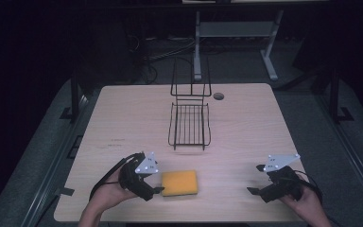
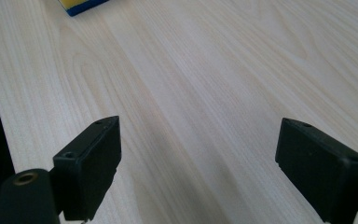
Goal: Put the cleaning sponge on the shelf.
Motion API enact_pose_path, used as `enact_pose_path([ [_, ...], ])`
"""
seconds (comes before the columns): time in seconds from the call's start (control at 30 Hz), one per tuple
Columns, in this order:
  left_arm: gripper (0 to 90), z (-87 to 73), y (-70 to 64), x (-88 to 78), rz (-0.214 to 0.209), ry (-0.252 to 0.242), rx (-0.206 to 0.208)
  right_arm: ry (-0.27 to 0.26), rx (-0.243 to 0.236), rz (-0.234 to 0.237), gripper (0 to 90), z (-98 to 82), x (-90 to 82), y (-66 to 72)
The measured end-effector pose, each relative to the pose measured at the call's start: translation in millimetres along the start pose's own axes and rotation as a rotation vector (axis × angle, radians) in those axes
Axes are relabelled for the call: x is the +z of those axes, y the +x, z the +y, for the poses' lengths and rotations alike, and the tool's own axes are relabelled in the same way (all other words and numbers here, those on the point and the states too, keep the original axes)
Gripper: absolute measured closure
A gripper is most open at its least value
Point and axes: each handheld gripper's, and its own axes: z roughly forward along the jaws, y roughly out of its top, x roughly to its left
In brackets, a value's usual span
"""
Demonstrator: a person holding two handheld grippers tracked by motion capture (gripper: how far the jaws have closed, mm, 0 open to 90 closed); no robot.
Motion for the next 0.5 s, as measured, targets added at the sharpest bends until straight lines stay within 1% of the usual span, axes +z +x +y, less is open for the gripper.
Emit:
enact_pose_path([
  [0.5,14.4,11.1,0.9,7.9,-0.031,0.012,0.018,0.0,-0.005,0.009,13.9,0.8,0.1,0.4],
])
